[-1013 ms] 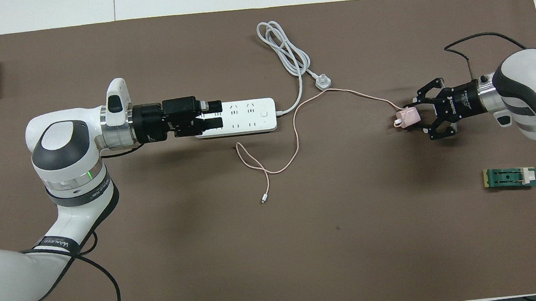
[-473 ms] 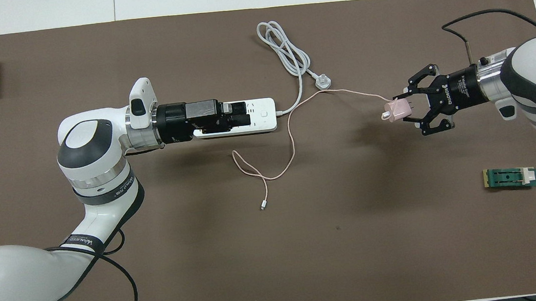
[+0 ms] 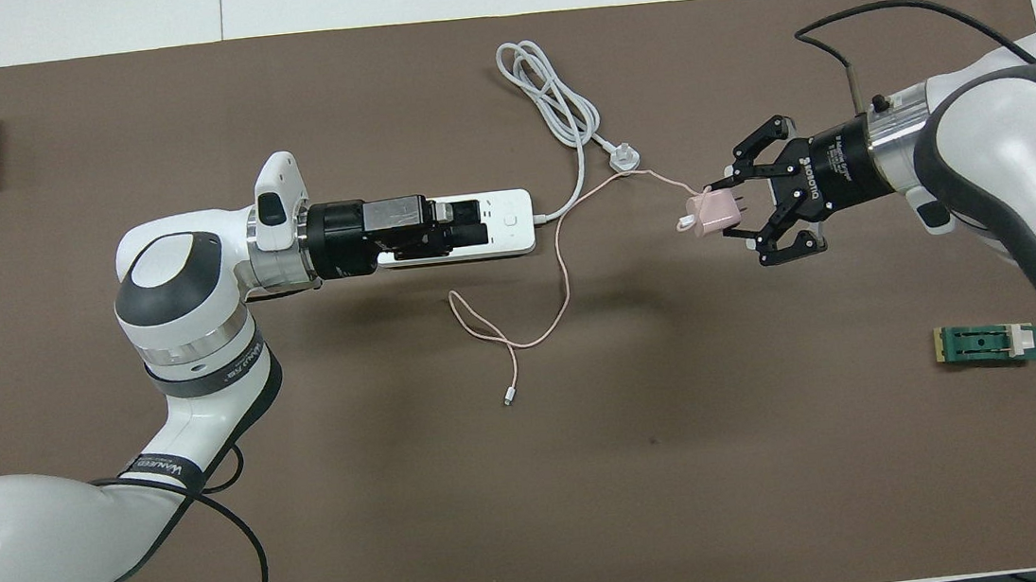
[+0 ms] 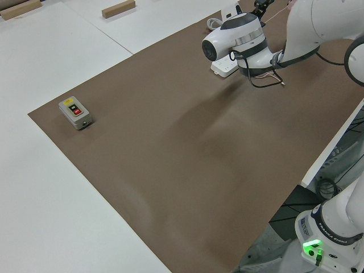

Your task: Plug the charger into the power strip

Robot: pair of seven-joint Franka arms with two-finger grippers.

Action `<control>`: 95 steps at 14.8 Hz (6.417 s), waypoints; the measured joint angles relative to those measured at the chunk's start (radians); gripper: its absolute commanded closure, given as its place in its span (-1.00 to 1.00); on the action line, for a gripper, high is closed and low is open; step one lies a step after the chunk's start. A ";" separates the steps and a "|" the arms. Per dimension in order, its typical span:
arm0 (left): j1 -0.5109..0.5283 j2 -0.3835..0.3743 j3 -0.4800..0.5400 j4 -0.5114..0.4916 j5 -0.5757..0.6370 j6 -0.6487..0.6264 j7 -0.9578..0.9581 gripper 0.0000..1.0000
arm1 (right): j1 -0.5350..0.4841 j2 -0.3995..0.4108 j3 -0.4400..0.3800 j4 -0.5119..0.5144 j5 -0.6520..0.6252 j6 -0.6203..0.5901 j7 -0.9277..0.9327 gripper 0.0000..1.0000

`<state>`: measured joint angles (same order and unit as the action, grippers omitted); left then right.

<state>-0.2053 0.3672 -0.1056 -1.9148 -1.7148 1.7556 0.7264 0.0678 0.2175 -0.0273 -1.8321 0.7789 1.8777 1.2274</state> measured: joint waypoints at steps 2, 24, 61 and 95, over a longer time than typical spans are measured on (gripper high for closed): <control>0.000 0.000 0.000 0.000 0.000 0.000 0.000 -1.00 | 0.058 -0.004 0.002 0.032 0.000 0.021 0.090 1.00; -0.010 -0.040 -0.001 -0.132 -0.019 0.007 0.126 -1.00 | 0.385 0.036 0.005 0.070 0.000 0.366 0.323 1.00; -0.075 -0.012 0.004 -0.029 -0.035 0.155 0.084 -0.91 | 0.384 0.042 0.000 0.070 0.000 0.365 0.324 1.00; -0.036 -0.017 0.008 -0.056 -0.036 0.071 0.084 -0.09 | 0.383 0.042 -0.002 0.070 0.000 0.362 0.325 1.00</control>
<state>-0.2416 0.3497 -0.0972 -1.9704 -1.7507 1.8266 0.8103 0.4507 0.2600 -0.0297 -1.7622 0.7791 2.2400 1.5522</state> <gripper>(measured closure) 0.405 0.476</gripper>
